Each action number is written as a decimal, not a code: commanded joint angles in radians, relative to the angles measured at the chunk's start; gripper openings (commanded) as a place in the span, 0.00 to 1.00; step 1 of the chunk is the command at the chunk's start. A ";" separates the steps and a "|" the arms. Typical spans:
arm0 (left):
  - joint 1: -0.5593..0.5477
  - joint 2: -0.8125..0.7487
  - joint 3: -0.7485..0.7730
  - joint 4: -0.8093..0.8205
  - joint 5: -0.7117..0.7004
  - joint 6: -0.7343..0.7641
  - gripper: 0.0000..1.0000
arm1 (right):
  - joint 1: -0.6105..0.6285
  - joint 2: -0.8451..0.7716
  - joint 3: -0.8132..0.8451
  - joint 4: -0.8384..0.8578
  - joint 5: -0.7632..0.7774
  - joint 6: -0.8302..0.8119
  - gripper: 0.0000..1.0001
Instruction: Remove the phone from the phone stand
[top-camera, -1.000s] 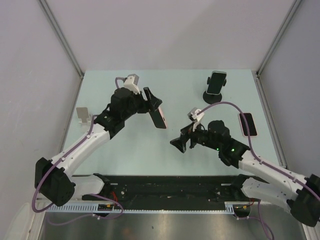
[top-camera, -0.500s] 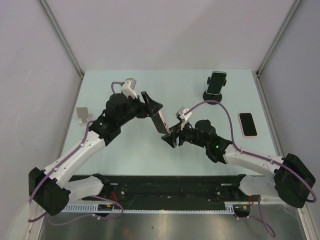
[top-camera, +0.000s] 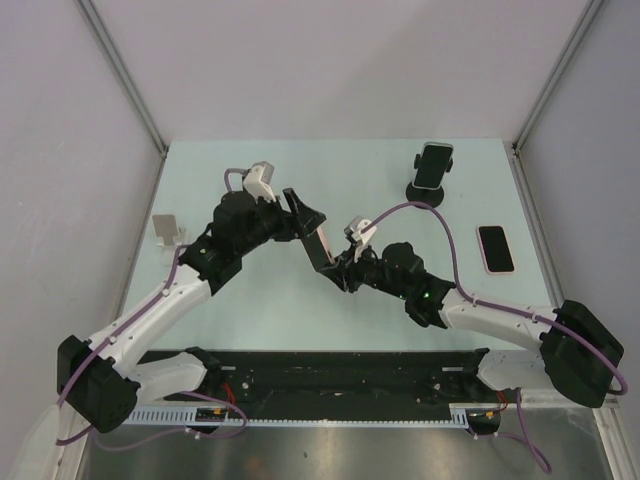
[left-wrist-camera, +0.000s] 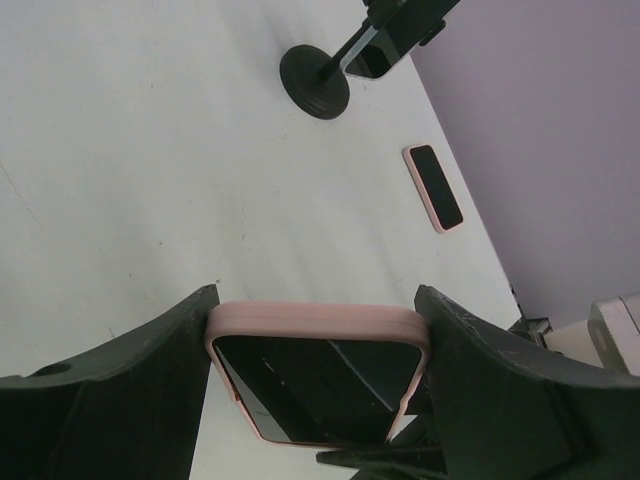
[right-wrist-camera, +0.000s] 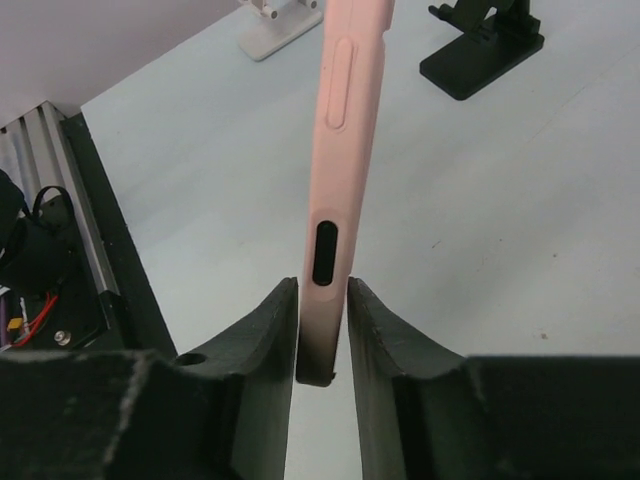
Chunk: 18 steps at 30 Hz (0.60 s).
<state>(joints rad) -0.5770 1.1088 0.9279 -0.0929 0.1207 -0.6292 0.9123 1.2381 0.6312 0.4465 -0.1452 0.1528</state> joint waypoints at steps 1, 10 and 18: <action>-0.011 -0.046 0.005 0.070 0.030 -0.029 0.00 | 0.011 0.017 0.050 0.067 0.041 -0.009 0.27; -0.011 -0.093 0.000 0.070 0.005 0.042 0.26 | 0.005 -0.023 0.053 0.002 0.013 0.008 0.00; -0.003 -0.187 -0.018 0.070 -0.082 0.141 0.85 | -0.035 -0.123 0.055 -0.169 -0.017 0.060 0.00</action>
<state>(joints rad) -0.5892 1.0161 0.9070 -0.1150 0.0956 -0.6090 0.9115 1.1877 0.6491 0.3870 -0.1318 0.1486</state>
